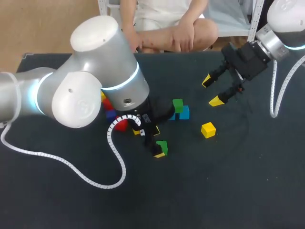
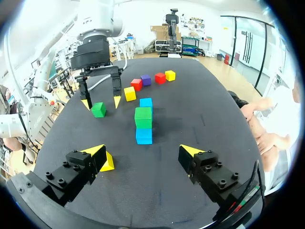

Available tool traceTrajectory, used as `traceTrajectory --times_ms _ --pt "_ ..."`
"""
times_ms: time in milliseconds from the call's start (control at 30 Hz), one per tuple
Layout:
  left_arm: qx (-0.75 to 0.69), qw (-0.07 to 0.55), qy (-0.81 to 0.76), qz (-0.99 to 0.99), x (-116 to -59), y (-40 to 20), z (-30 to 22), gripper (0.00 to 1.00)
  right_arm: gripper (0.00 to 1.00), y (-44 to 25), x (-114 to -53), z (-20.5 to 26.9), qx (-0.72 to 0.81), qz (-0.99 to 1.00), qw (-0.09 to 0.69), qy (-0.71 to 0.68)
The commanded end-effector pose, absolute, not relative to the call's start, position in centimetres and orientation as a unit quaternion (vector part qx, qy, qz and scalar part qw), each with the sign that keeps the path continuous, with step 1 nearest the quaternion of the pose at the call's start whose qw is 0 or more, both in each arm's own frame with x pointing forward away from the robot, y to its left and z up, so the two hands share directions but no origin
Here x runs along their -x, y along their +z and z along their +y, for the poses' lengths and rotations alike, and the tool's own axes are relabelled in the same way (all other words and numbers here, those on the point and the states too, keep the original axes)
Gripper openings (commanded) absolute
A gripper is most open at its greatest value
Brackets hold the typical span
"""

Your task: Place the blue cubes, place green cubes on the blue cubes, place the yellow cubes on the green cubes, then place the red cubes on the yellow cubes, and place purple cube on the red cubes.

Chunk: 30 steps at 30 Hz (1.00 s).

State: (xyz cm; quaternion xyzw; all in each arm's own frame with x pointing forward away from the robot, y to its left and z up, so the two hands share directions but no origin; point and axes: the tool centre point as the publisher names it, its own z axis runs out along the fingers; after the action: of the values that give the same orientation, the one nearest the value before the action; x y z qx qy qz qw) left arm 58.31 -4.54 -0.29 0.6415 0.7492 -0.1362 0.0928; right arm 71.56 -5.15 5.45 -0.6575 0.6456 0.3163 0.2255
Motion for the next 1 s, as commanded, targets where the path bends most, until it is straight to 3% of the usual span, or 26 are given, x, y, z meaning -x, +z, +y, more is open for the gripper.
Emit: traceTrajectory --times_ms 33,433,533,633,800,1000 --pt "-0.643 0.092 -0.14 0.747 -58.66 -0.52 -4.62 0.68 1.0 5.47 -71.46 -5.15 0.657 0.646 0.226 0.315" --pt "-0.645 0.092 -0.148 0.745 -58.79 -0.86 -4.97 0.84 1.0 5.47 -71.46 -5.15 0.657 0.646 0.226 0.315" --pt "-0.646 0.091 -0.147 0.744 -58.81 -0.86 -4.99 0.76 1.0 5.47 -71.46 -5.15 0.657 0.646 0.226 0.315" --pt "-0.646 0.09 -0.146 0.744 -58.81 -0.86 -4.93 0.58 1.0 5.47 -71.46 -5.15 0.657 0.646 0.226 0.315" --pt "-0.644 0.09 -0.144 0.746 -58.74 -0.81 -4.73 0.61 1.0 5.47 -71.46 -5.15 0.657 0.646 0.226 0.315" --pt "-0.644 0.091 -0.145 0.746 -58.65 -0.81 -4.73 0.48 1.0 5.47 -71.46 -5.15 0.657 0.646 0.226 0.315"
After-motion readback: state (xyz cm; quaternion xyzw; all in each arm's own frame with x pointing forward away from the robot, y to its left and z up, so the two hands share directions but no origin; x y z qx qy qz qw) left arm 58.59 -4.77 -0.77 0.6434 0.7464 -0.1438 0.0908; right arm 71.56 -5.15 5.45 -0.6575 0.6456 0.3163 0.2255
